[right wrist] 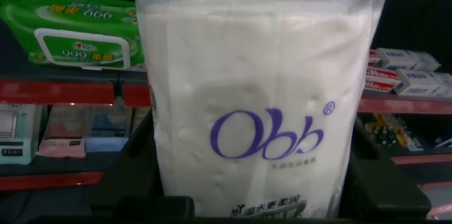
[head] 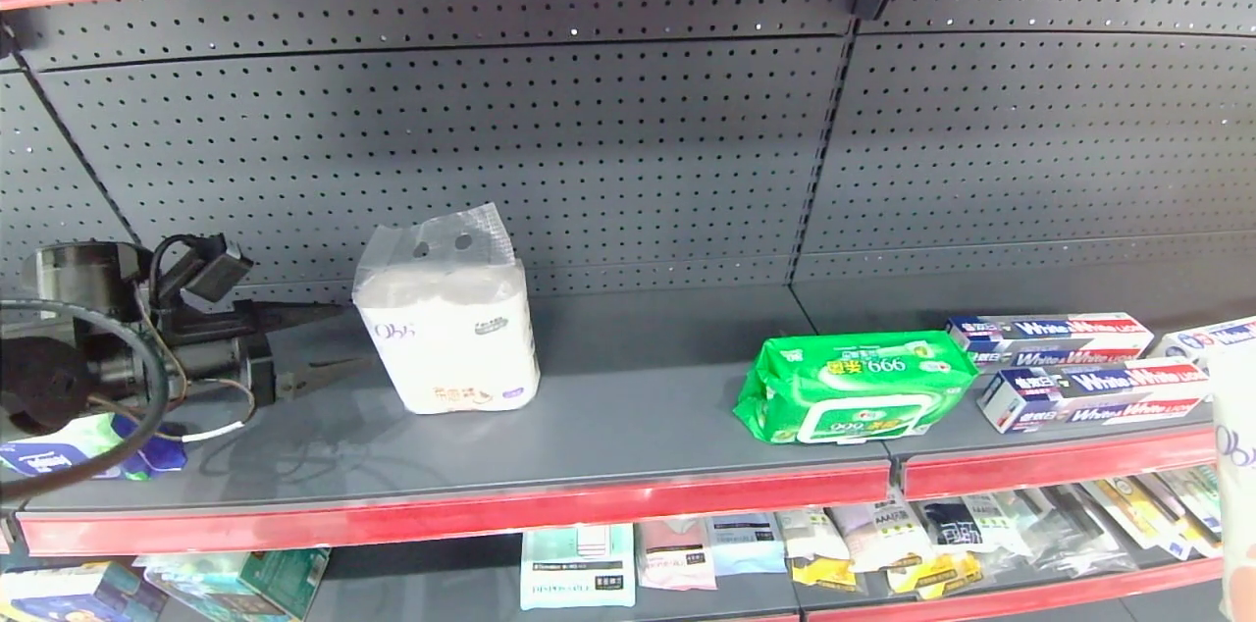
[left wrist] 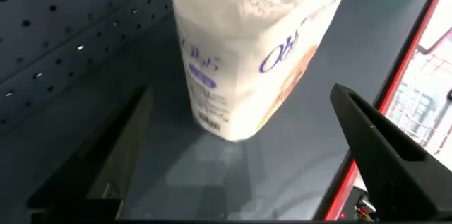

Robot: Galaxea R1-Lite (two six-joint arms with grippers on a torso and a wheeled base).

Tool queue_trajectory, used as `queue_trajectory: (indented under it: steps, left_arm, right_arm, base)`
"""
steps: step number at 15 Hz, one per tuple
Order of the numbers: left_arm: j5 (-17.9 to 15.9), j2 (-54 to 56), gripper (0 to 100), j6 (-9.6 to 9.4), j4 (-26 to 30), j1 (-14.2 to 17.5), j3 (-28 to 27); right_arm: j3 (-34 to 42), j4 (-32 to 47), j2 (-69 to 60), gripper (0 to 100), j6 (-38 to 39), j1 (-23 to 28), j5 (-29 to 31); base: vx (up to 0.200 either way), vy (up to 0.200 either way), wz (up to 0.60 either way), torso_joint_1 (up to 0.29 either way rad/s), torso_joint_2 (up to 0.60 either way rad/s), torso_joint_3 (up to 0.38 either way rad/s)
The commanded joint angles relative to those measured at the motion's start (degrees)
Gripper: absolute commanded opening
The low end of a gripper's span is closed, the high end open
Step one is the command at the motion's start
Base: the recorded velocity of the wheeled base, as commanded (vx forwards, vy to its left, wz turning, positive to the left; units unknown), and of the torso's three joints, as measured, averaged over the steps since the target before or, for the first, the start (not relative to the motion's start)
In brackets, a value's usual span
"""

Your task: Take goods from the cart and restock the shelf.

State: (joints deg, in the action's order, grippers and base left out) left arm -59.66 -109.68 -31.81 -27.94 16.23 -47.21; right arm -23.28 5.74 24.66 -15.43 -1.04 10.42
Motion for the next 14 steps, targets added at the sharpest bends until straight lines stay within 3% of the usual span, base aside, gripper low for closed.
queue_trajectory:
  steps: [1,14]
  left_arm:
    - [-0.2,-1.9,100,-0.01,0.0,-1.0,-2.1]
    - [-1.4,-10.0,100,0.25,-0.2,-8.8,-13.7]
  right_arm:
    - [-0.1,0.0,0.7,0,0.0,0.0,0.0]
    - [0.1,0.3,2.1,0,0.0,0.0,-0.1]
  base:
    - [0.000,0.000,0.00,0.000,0.00,0.000]
    - [0.000,0.000,0.00,0.000,0.00,0.000]
